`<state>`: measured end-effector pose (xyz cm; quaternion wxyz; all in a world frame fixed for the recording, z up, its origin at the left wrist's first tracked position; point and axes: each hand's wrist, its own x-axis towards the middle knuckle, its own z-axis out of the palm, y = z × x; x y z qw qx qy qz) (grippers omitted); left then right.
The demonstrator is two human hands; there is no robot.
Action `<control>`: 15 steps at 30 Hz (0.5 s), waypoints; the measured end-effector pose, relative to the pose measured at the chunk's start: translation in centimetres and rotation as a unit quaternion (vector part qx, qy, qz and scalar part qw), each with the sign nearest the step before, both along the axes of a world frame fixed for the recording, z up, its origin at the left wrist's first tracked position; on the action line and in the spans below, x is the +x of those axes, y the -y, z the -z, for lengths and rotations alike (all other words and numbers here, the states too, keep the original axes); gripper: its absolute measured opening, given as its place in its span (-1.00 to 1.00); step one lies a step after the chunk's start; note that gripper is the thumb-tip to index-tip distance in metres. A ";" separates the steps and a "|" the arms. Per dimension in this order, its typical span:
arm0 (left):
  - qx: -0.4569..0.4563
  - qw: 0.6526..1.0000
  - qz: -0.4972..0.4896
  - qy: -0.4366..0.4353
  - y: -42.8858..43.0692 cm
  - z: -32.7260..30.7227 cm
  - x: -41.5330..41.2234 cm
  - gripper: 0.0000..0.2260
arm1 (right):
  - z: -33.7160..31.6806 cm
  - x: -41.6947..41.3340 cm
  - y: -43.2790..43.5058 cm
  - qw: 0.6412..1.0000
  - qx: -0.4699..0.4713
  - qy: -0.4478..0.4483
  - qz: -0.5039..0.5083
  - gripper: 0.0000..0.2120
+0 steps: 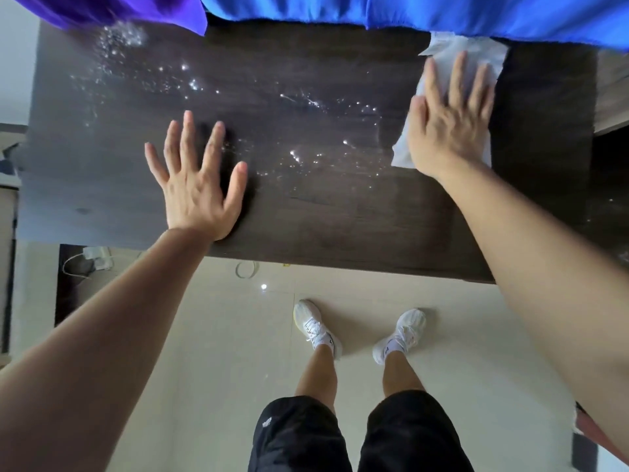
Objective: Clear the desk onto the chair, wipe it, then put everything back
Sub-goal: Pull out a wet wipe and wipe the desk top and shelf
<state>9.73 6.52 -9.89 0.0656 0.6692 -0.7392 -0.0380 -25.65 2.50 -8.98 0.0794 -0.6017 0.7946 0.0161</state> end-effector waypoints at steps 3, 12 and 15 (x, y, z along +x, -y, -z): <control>0.010 1.000 0.002 -0.016 0.2 -0.1 0.1 -0.44 | -0.2 6.0 2.4 0.998 -0.009 0.019 -0.061 -0.43; 0.036 0.999 0.014 -0.013 0.4 -0.3 0.0 -0.43 | 0.4 9.4 -4.6 0.959 0.008 0.034 -0.281 -0.47; 0.041 0.999 0.010 -0.004 0.3 -0.3 -0.1 -0.41 | 0.1 4.8 -4.7 0.984 0.001 0.020 -0.176 -0.47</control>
